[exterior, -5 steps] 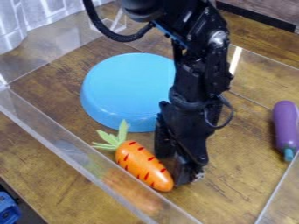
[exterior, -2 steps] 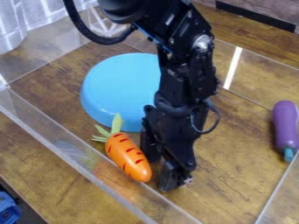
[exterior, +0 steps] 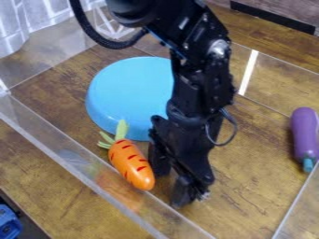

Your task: Move the carrot to the left side

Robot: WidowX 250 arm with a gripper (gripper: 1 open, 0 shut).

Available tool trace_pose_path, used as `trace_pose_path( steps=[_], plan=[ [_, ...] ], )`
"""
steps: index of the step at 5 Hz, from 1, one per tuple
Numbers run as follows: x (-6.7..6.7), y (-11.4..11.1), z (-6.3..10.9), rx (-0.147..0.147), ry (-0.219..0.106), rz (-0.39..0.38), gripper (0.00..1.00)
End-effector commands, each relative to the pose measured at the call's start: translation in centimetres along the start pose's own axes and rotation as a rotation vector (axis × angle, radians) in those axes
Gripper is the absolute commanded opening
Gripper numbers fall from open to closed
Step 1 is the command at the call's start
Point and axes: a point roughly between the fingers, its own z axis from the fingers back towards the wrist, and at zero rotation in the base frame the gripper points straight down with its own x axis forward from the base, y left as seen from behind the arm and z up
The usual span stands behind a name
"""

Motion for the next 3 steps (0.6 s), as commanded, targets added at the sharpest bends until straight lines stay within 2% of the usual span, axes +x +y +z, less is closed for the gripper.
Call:
trace_pose_path(
  steps=[1,2,3],
  plan=[
    [0.6,-0.1,0.8,0.005,-0.033,0.021,0.0],
    [1.0,0.3,0.8,0.011,-0.039,0.048,1.0],
    [1.8,-0.2,1.0,0.005,-0.041,0.138,1.0]
  ],
)
